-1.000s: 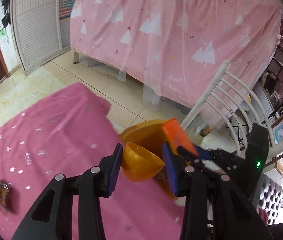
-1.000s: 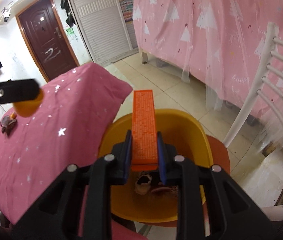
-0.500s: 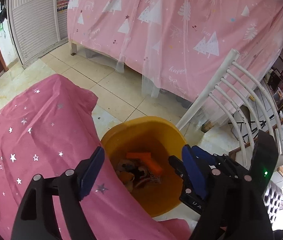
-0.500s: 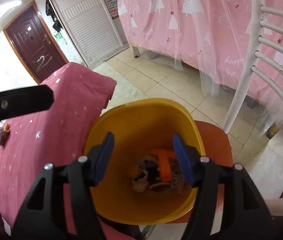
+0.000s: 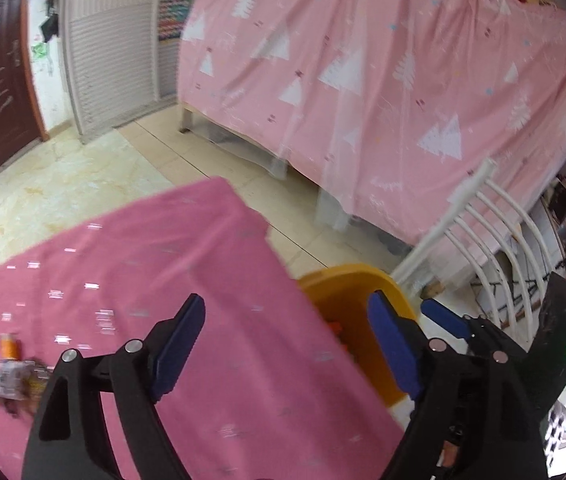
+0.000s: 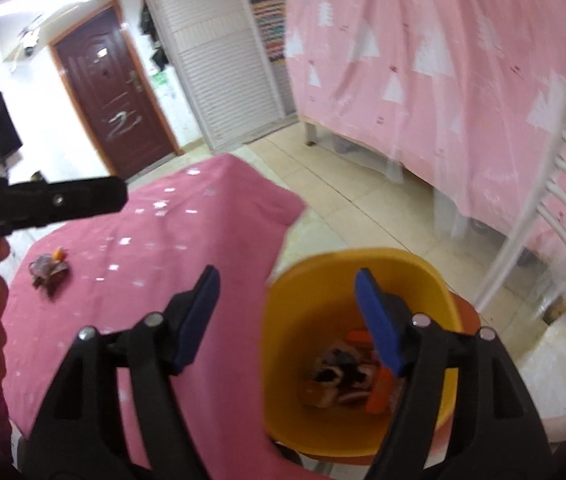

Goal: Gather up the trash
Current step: 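Move both tools back over the remaining table items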

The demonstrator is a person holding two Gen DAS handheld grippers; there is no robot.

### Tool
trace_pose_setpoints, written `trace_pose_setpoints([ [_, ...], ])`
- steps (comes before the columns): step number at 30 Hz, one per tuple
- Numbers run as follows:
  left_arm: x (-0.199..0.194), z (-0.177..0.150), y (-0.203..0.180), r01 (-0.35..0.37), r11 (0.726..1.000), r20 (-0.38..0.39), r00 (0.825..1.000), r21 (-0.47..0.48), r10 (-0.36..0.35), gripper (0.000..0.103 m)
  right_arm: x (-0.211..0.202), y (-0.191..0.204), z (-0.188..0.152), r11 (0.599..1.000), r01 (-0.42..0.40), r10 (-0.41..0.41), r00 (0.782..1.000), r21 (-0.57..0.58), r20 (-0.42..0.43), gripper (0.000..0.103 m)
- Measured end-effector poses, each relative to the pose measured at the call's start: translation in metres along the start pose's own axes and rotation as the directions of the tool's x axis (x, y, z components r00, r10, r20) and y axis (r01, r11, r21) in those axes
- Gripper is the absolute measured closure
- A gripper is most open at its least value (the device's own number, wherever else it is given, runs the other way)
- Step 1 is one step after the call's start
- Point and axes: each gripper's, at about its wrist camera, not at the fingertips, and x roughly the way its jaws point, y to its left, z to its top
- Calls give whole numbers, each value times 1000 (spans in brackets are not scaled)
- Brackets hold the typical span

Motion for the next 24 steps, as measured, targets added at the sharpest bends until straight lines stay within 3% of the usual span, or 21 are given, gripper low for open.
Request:
trace_pose_setpoints([
  [14, -84, -18, 134, -186, 980, 55, 980, -63, 190, 23, 27, 129, 17, 972, -99, 87, 994, -213, -65, 35],
  [24, -102, -45, 205, -252, 961, 23, 966, -116, 256, 23, 42, 207, 11, 933, -167, 134, 983, -320, -122, 32],
])
